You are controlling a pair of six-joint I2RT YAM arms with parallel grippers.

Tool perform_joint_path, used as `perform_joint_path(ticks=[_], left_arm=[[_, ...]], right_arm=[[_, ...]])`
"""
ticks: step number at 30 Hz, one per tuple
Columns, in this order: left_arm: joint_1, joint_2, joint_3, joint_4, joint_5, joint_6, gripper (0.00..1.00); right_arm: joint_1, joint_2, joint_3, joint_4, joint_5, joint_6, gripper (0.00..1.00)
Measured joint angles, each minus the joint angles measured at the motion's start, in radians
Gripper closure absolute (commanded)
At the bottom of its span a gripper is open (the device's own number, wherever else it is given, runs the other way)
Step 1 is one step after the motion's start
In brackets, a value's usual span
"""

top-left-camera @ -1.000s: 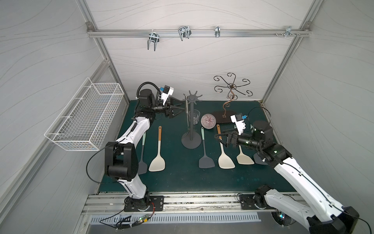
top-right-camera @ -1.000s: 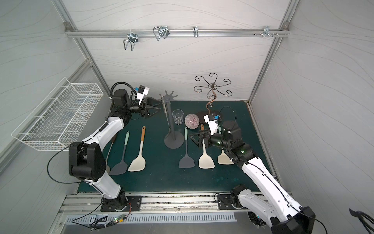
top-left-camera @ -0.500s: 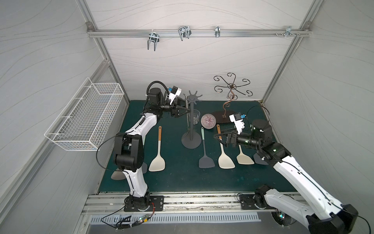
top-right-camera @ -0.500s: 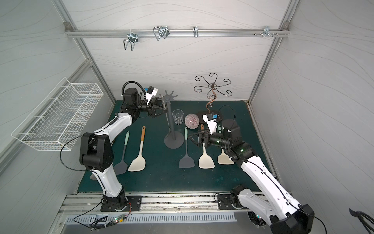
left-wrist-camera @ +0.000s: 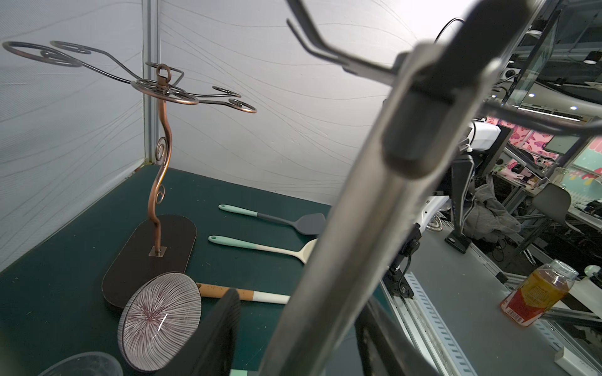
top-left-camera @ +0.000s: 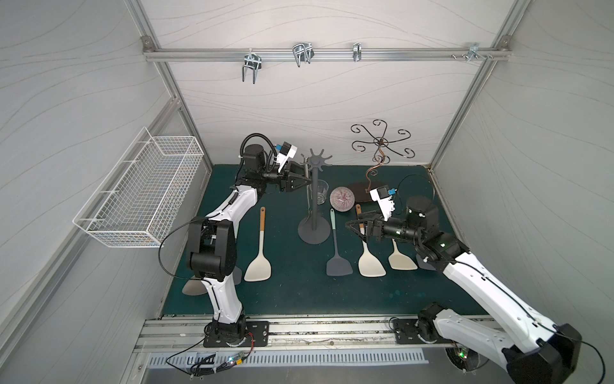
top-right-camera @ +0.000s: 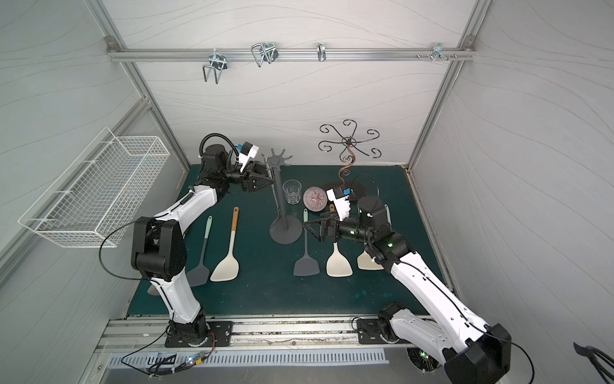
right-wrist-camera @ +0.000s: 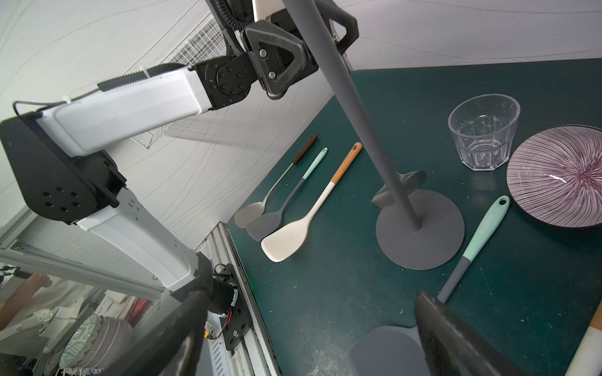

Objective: Take the spatula off the kitchen utensil rack
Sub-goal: Take off the spatula from the rack.

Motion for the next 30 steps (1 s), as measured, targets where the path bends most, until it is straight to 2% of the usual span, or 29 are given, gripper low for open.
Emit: perform_joint_path(ticks=[3, 8, 13, 15, 17, 30], left_arm=[[0.000, 0.000, -0.002, 0.000, 0.000, 0.000, 0.41], [0.004, 0.000, -0.013, -0.002, 0.000, 0.004, 0.58], [0.004, 0.000, -0.014, 0.000, 0.004, 0.009, 0.66], [0.004, -0.001, -0.017, 0.007, 0.006, 0.015, 0.66], [0.004, -0.010, -0.028, 0.008, 0.005, 0.016, 0.71], [0.004, -0.080, -0.098, 0.010, -0.052, 0.039, 0.90]], right_arm=[[0.011, 0.010, 0.000, 0.008, 0.008, -0.006, 0.01], [0.018, 0.023, 0.000, 0.016, 0.013, -0.018, 0.01], [0.023, 0.034, 0.000, 0.019, 0.017, -0.024, 0.01], [0.027, 0.039, 0.000, 0.022, 0.017, -0.025, 0.01], [0.031, 0.043, 0.000, 0.023, 0.017, -0.025, 0.01], [0.051, 0.070, 0.000, 0.031, 0.019, -0.025, 0.01]])
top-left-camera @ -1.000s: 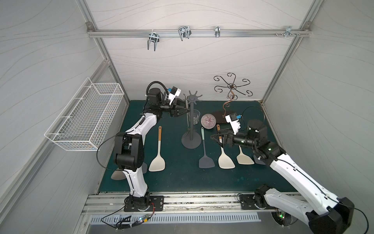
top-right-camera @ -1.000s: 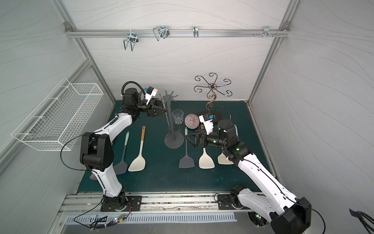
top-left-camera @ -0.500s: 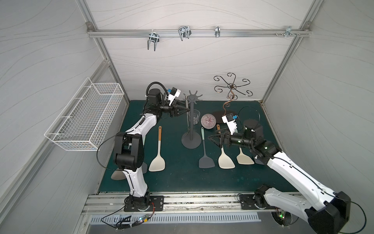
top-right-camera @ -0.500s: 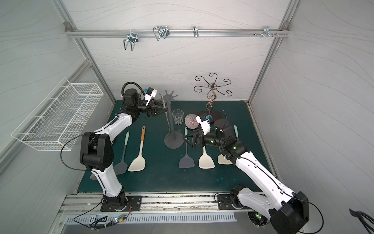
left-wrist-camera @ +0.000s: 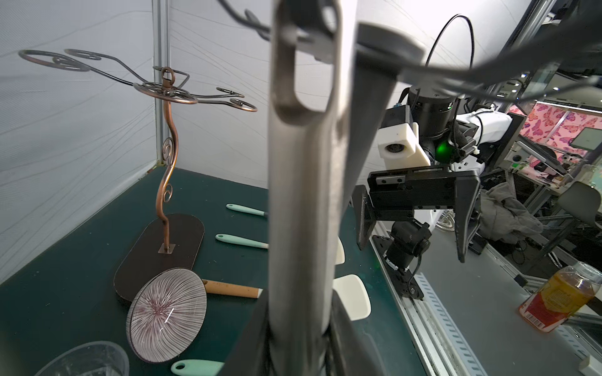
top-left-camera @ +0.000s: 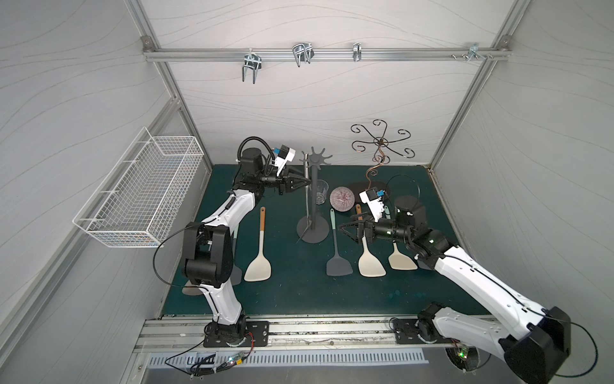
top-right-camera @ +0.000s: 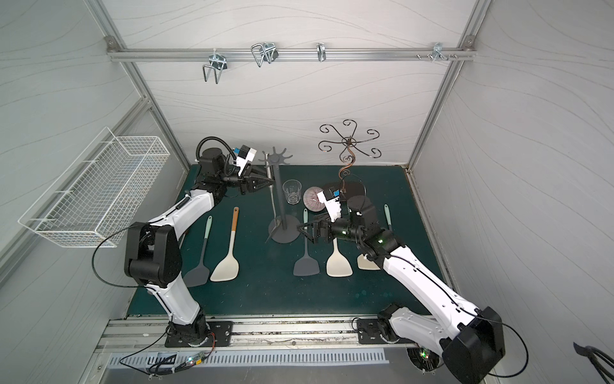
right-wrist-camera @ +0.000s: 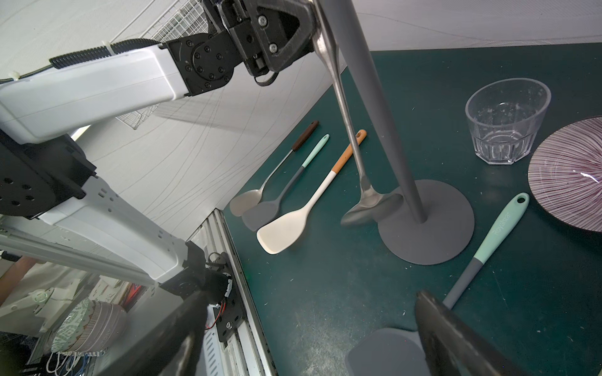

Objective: Take the spatula off the kitchen utensil rack
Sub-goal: Take off the spatula from the rack.

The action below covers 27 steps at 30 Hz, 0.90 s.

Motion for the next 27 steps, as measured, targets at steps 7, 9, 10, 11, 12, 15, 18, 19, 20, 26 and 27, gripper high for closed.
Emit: perform_joint_path(ticks=[7, 9, 10, 11, 12, 15, 18, 19, 20, 26, 27], left_arm=[[0.000, -0.044, -0.034, -0.032, -0.064, 0.036, 0.98], [0.000, -0.055, -0.036, -0.057, -0.085, 0.055, 0.99], [0.000, -0.059, -0.036, -0.068, -0.095, 0.063, 0.99], [0.000, -0.063, -0.036, -0.078, -0.104, 0.070, 0.99], [0.000, -0.067, -0.036, -0.086, -0.110, 0.074, 1.00], [0.001, -0.076, -0.035, -0.111, -0.127, 0.088, 1.00], [0.007, -0.086, -0.035, -0.132, -0.148, 0.099, 1.00], [0.009, -0.090, -0.035, -0.141, -0.155, 0.101, 1.00], [0.011, -0.092, -0.035, -0.146, -0.160, 0.103, 1.00], [0.038, -0.122, -0.048, -0.140, -0.175, 0.081, 1.00], [0.041, -0.127, -0.049, -0.140, -0.177, 0.075, 1.00]], right_arm=[[0.003, 0.000, 0.000, 0.000, 0.002, 0.000, 0.01], [0.004, 0.000, 0.000, 0.000, 0.002, 0.000, 0.01], [0.005, 0.000, 0.000, 0.000, 0.002, 0.000, 0.01], [0.005, -0.001, 0.000, 0.000, 0.004, 0.000, 0.01], [0.005, -0.001, 0.000, 0.000, 0.005, 0.000, 0.01], [0.006, -0.005, 0.000, 0.000, 0.007, 0.000, 0.01], [0.006, -0.009, 0.000, 0.000, 0.008, 0.000, 0.01], [0.006, -0.009, 0.000, 0.000, 0.008, 0.000, 0.01], [0.006, -0.009, 0.000, 0.000, 0.008, 0.000, 0.01], [0.007, -0.009, 0.000, 0.005, 0.008, 0.002, 0.01], [0.007, -0.009, 0.000, 0.011, 0.007, 0.002, 0.01]])
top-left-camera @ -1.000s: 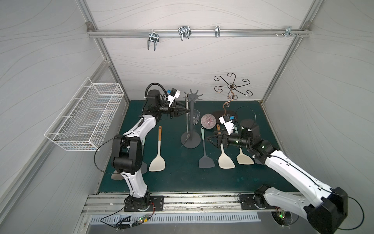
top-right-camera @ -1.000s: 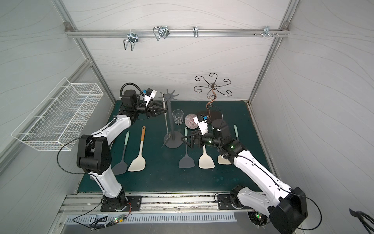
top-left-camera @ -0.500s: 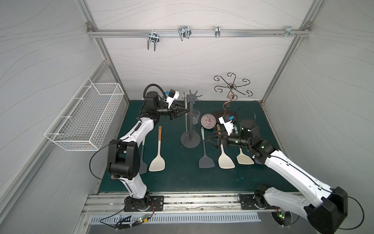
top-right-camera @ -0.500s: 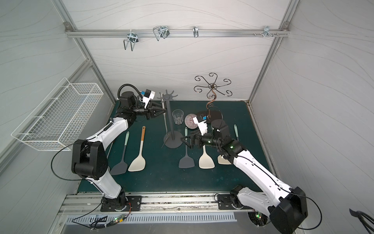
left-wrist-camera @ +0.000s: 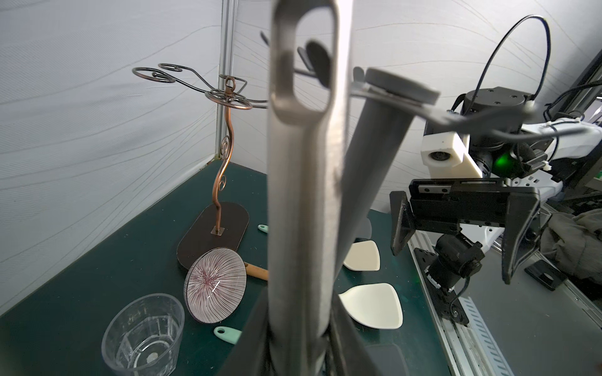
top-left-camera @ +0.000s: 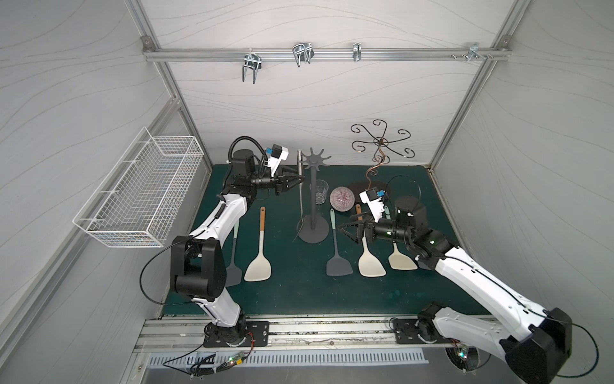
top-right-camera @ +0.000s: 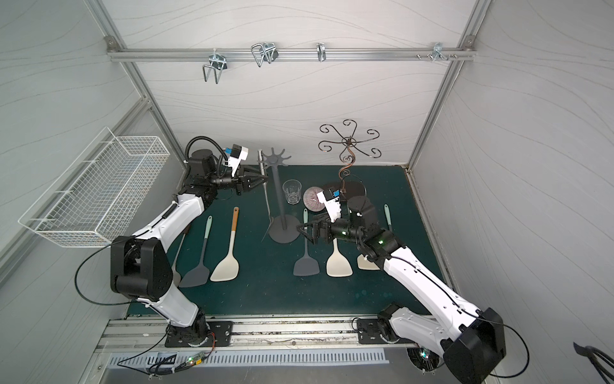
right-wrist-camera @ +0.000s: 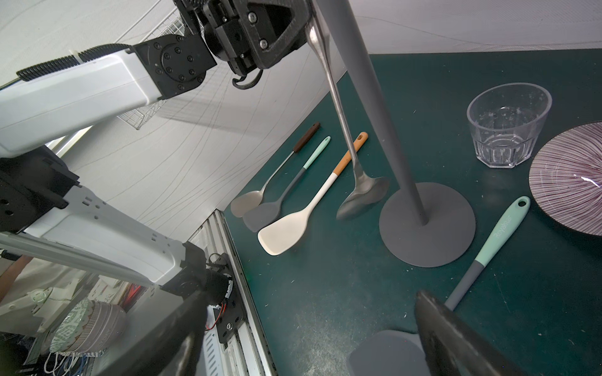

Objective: Take the spatula off the kitchen utensil rack
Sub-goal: Take off the spatula from the rack, then place the spatula at the center of the board.

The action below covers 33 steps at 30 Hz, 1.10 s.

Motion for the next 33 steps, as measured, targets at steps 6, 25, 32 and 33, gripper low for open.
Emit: perform_joint_path(ticks=[6, 25, 32, 33], left_arm=[[0.010, -0.019, -0.001, -0.011, -0.037, -0.014, 1.00], [0.073, -0.297, -0.169, -0.206, -0.492, -0.233, 1.00], [0.070, -0.505, -0.235, -0.346, -0.685, -0.386, 1.00], [0.070, -0.536, -0.242, -0.373, -0.705, -0.405, 1.00]], right_arm=[[0.004, 0.002, 0.000, 0.032, 0.000, 0.004, 0.01], [0.149, 0.056, 0.063, -0.075, 0.186, -0.068, 0.01], [0.243, 0.102, 0.164, -0.219, 0.317, -0.153, 0.01], [0.243, 0.114, 0.184, -0.249, 0.332, -0.161, 0.01]])
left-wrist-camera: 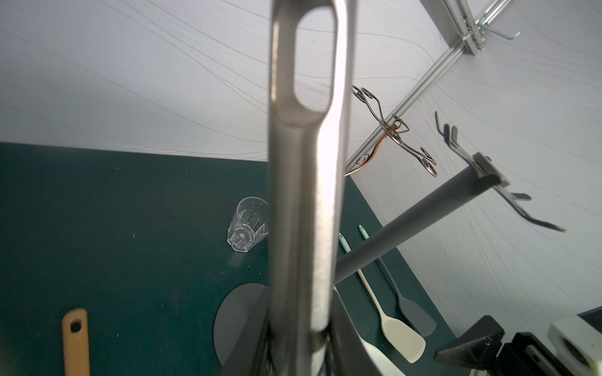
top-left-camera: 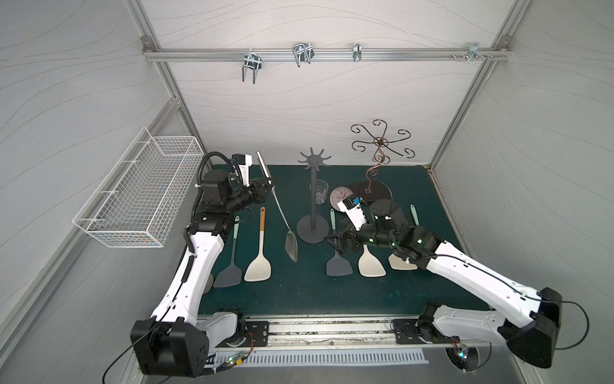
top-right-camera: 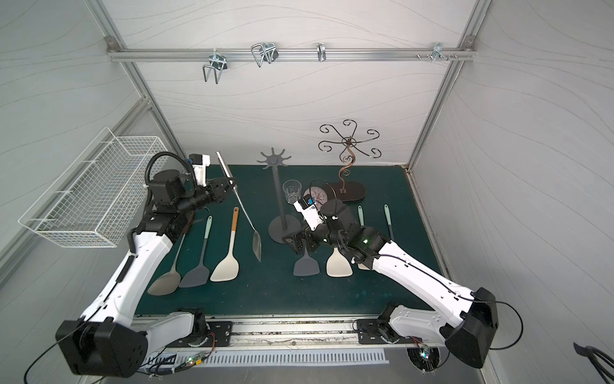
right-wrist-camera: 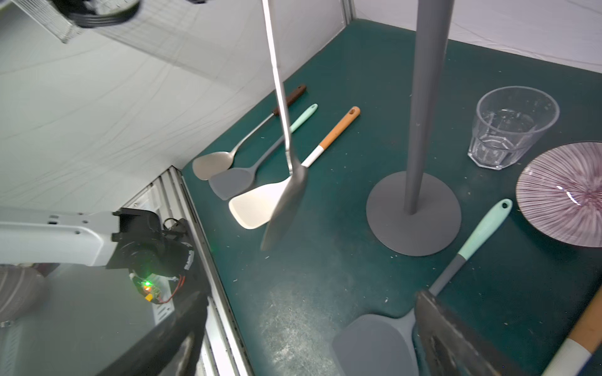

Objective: Take the spatula off the kitchen utensil rack
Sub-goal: Place the spatula at the center of the board.

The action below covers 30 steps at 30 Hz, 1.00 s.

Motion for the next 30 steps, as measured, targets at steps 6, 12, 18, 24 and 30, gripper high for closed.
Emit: perform_joint_path(ticks=[6, 12, 18, 24, 30], left_arm=[[-0.003, -0.107, 0.012, -0.231, -0.076, -0.036, 1.00], [-0.018, -0.115, 0.066, -0.453, -0.159, -0.004, 1.00], [-0.140, -0.052, 0.114, -0.563, -0.311, 0.010, 1.00], [-0.256, 0.101, 0.211, -0.645, -0.517, -0.005, 1.00], [-0.311, 0.267, 0.349, -0.736, -0.686, -0.048, 1.00]], right_arm=[[0.000, 0.018, 0.069, -0.124, 0.089, -0.018, 0.01], [0.000, -0.064, 0.032, -0.141, 0.220, 0.098, 0.01], [0.000, -0.083, 0.037, -0.163, 0.287, 0.167, 0.01], [-0.001, -0.076, 0.046, -0.202, 0.296, 0.155, 0.01], [-0.046, -0.093, 0.019, -0.193, 0.226, 0.145, 0.01]])
